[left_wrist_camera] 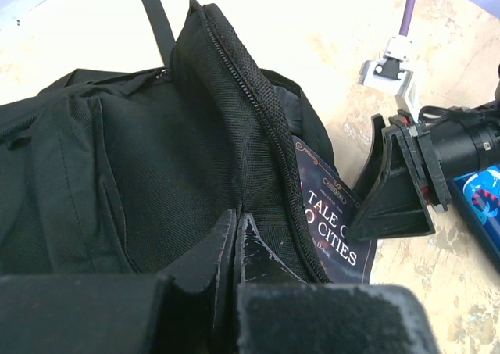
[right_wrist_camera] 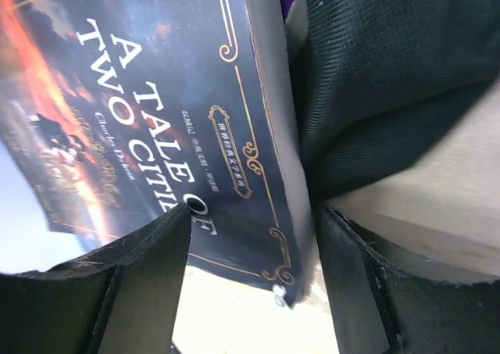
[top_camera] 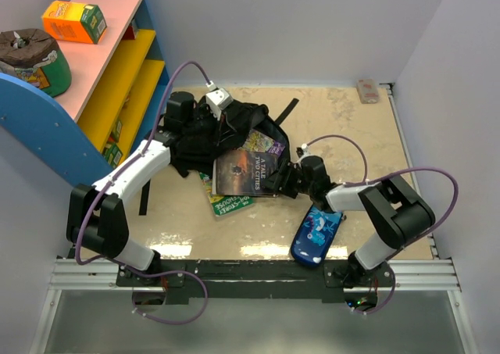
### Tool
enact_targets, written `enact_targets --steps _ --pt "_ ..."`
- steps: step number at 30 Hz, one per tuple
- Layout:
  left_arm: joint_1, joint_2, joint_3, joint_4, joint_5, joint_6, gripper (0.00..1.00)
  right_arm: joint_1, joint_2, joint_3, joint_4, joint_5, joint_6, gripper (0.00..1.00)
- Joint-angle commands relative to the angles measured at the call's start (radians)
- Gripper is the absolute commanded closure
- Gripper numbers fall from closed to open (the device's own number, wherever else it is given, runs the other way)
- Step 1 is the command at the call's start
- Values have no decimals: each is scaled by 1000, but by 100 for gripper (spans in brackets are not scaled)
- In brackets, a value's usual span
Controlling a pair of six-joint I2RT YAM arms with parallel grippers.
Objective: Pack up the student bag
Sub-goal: Pick up the book from the center of the board.
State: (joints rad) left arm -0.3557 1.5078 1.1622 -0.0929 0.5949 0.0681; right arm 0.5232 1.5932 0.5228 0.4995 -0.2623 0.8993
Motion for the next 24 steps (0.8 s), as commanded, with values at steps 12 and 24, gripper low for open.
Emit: enact_targets --steps 12,24 --pt "-9 -34 -12 65 51 13 100 -25 353 -210 1017 -229 481 75" --pt "-9 -38 -12 62 48 16 100 -118 171 -268 1108 -196 587 100"
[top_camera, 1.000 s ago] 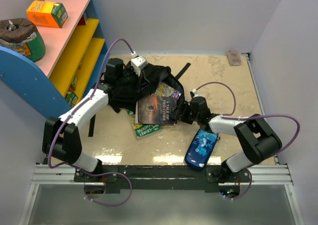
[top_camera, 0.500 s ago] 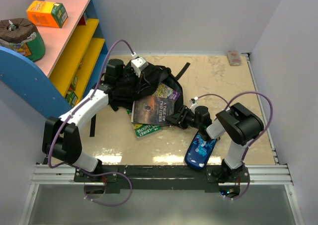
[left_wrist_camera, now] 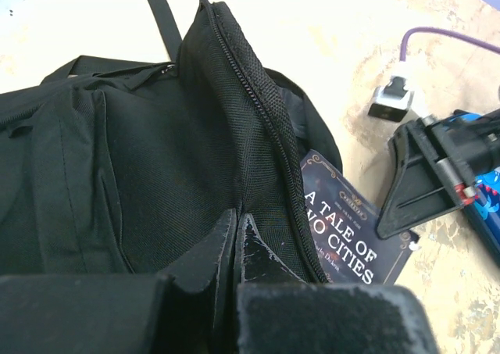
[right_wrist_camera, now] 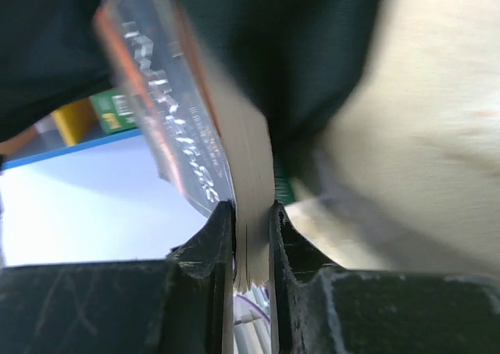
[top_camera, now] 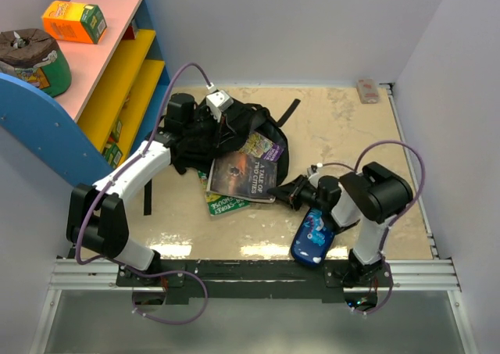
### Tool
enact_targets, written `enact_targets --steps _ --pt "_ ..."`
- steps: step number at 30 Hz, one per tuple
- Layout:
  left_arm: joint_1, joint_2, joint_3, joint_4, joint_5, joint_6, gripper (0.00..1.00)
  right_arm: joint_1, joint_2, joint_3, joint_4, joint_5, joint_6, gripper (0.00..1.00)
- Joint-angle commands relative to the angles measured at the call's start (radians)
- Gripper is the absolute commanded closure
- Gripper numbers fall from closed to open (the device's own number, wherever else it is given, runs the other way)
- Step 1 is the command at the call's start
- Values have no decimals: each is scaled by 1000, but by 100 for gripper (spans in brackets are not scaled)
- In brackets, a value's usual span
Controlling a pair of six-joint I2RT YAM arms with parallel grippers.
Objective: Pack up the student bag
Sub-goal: Pick up the book from the center of the board, then place the book in the student bag.
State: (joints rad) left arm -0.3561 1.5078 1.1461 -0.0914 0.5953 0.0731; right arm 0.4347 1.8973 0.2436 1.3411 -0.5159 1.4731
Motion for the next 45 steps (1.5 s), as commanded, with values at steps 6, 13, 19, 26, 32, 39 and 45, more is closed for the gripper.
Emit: enact_targets --steps 6,13,19,26,32,39,45 --pt "-9 -44 1 56 35 25 100 -111 -524 57 -177 178 -89 100" --pt "-9 -37 0 64 50 21 100 -171 -778 216 -694 324 -224 100" --pt "-9 -52 1 67 72 17 100 -159 -673 250 -666 347 -195 100" --pt "-9 -47 14 61 112 34 100 -28 -551 362 -698 415 -215 100" --pt "-15 -58 17 53 130 56 100 125 -460 471 -747 490 -237 100" --pt "-18 -52 29 15 140 76 100 174 -314 643 -850 510 -339 82" --pt "-17 -52 26 8 94 90 100 196 -461 597 -1026 631 -546 1"
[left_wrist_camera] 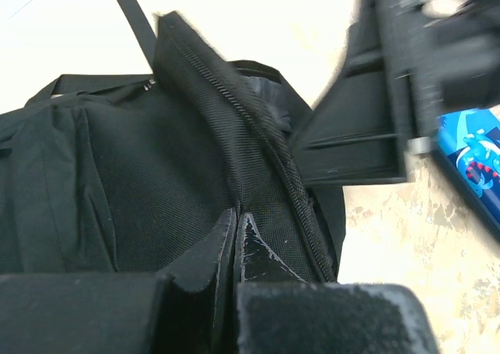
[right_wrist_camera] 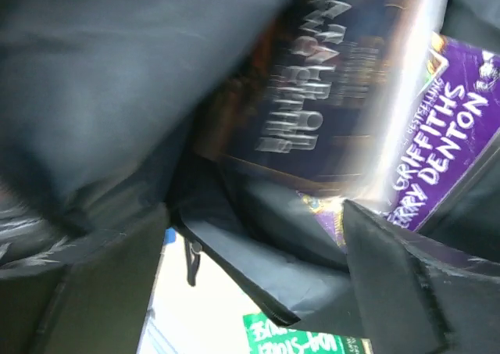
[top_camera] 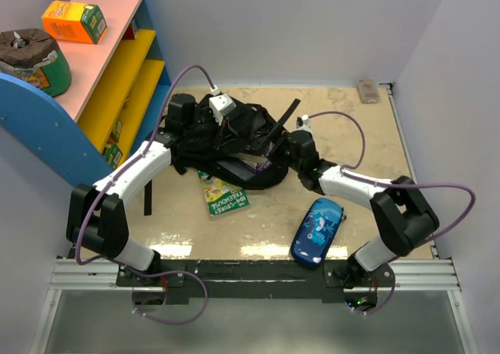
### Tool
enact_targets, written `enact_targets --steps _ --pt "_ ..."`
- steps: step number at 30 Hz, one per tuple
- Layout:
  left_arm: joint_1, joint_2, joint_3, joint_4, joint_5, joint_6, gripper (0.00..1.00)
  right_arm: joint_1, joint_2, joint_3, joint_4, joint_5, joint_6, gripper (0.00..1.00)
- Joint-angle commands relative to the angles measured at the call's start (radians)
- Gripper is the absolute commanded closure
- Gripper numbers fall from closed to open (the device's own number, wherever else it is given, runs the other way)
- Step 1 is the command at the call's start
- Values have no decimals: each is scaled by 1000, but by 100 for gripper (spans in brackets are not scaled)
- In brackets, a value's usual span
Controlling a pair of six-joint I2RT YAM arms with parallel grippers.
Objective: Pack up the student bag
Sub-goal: Place the book in the student bag, then pick up the book from the center of the board.
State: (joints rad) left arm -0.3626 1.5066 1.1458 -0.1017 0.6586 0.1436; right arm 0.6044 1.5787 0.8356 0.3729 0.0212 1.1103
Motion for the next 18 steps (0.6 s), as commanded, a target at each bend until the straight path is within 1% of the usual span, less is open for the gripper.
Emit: enact_targets --steps 1,2,3,4,5,6,7,8,9,10,11,12,13,14,16,17,18 --pt "-10 -37 28 20 21 14 100 40 -175 -1 -110 139 -216 1" --pt "-10 -28 34 23 18 11 100 58 -202 -10 -129 170 -251 1" --pt "-10 -22 35 25 18 10 100 119 -254 -30 -146 199 -323 1" --pt "-12 -13 37 26 15 7 100 155 -273 -39 -169 262 -360 1" --pt "-10 -10 38 33 15 5 100 196 -289 -47 -186 290 -397 2" --pt "-12 -5 42 33 15 1 100 281 -296 -52 -205 321 -458 2" --pt "-9 0 45 31 16 -4 100 335 -305 -55 -235 369 -489 2" --pt "-9 3 49 30 18 -7 100 397 -306 -59 -241 473 -524 2" --pt "-9 1 52 28 19 -15 100 516 -299 -73 -238 530 -585 2" --pt "-9 0 52 27 22 -19 100 569 -266 -75 -226 563 -615 1" --pt "-9 0 55 28 22 -24 100 616 -237 -73 -218 632 -644 1" --pt "-9 0 57 28 21 -39 100 693 -208 -50 -221 651 -686 1" --pt "-9 1 58 27 15 -45 100 724 -166 -34 -207 660 -717 1" --pt "-9 1 60 26 12 -53 100 780 -93 -17 -201 716 -743 1" --pt "-9 -2 61 20 9 -62 100 822 -10 32 -162 759 -826 1" --pt "-10 -5 60 17 10 -64 100 843 68 49 -152 785 -851 1" --pt "-10 -6 60 13 10 -62 100 847 99 83 -143 807 -889 1"
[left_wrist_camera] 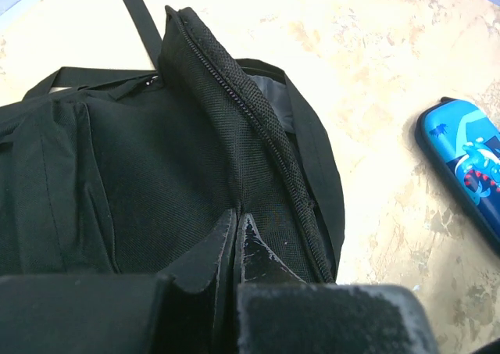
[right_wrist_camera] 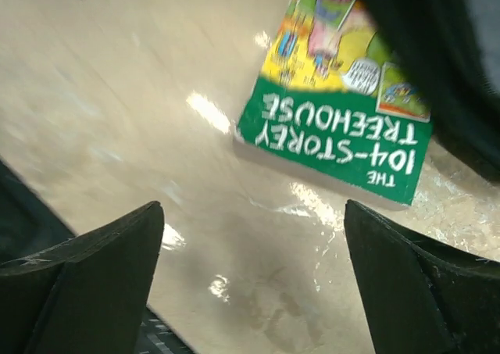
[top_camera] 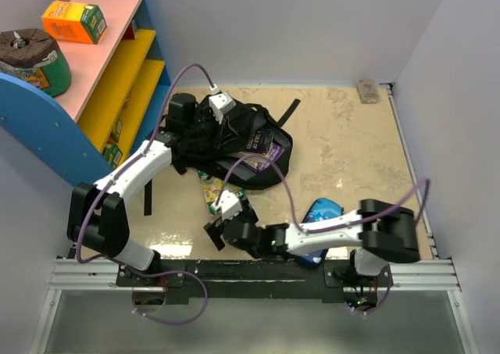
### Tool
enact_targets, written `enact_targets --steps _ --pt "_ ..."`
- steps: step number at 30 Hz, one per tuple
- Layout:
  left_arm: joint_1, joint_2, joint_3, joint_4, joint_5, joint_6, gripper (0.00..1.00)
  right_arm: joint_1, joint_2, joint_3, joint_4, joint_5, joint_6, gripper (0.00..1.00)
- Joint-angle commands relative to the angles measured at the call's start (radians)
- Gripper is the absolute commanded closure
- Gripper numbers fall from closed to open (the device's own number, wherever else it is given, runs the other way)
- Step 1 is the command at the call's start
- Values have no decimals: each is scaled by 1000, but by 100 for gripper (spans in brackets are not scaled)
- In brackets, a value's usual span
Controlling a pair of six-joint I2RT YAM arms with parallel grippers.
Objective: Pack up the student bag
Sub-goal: Pick up the book from the center of the board.
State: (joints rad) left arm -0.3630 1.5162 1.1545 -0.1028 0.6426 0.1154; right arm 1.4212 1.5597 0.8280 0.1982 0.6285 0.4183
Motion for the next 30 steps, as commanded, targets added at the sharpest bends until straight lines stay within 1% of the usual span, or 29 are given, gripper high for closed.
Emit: enact_targets --steps 1,2,6,12,15,16,18,26,30 --pt "-8 -17 51 11 28 -33 100 30 149 106 49 207 -213 2" --pt "-8 -21 51 2 32 -28 100 30 196 121 61 211 -245 1" --pt "-8 -21 48 -15 34 0 100 27 266 155 164 218 -325 1" --pt "-8 -22 48 -21 52 7 100 -7 330 184 214 197 -363 1" --pt "-8 -22 50 -14 66 1 100 -51 336 172 213 142 -340 1" --pt "-8 -22 51 -14 69 1 100 -86 332 162 217 84 -326 1" --pt "-8 -24 51 -17 81 4 100 -110 320 109 259 47 -322 1" --pt "-8 -30 54 -15 83 10 100 -116 335 91 228 -72 -360 1" --pt "-8 -28 51 -17 78 10 100 -104 349 89 213 -56 -352 1"
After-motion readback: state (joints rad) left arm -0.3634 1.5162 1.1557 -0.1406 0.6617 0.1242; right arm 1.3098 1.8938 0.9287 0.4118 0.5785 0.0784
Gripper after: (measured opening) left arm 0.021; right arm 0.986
